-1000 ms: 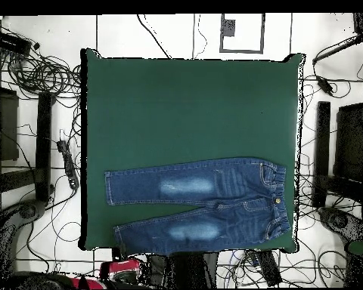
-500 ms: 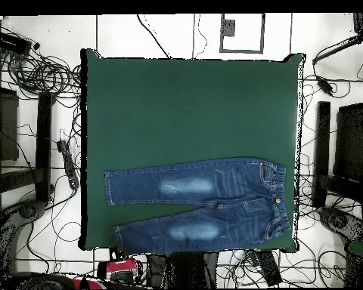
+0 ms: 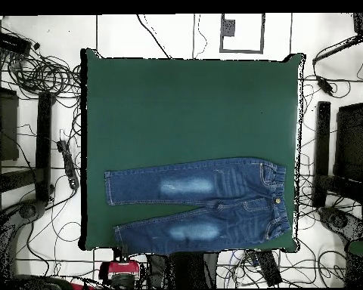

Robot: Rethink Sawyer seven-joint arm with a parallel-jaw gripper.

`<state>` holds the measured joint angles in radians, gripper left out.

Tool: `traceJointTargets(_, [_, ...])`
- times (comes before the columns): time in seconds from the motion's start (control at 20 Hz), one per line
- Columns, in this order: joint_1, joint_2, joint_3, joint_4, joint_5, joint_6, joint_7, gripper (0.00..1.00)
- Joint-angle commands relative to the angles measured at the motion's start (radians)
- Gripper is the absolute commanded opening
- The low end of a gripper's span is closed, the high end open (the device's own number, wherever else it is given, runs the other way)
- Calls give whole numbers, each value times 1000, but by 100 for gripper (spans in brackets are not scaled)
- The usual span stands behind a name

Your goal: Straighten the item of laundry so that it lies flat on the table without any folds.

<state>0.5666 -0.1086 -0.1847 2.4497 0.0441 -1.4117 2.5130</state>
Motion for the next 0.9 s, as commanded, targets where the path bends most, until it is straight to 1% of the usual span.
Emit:
traceJointTargets(0.05, [-11, 157, 160, 223, 53, 393, 185, 0])
traceJointTargets(0.55, [-4, 115, 261, 227, 168, 417, 218, 0])
traceJointTargets(0.75, [-3, 137, 281, 197, 193, 392, 228, 0])
traceJointTargets(0.9, [19, 185, 276, 154, 200, 334, 243, 0])
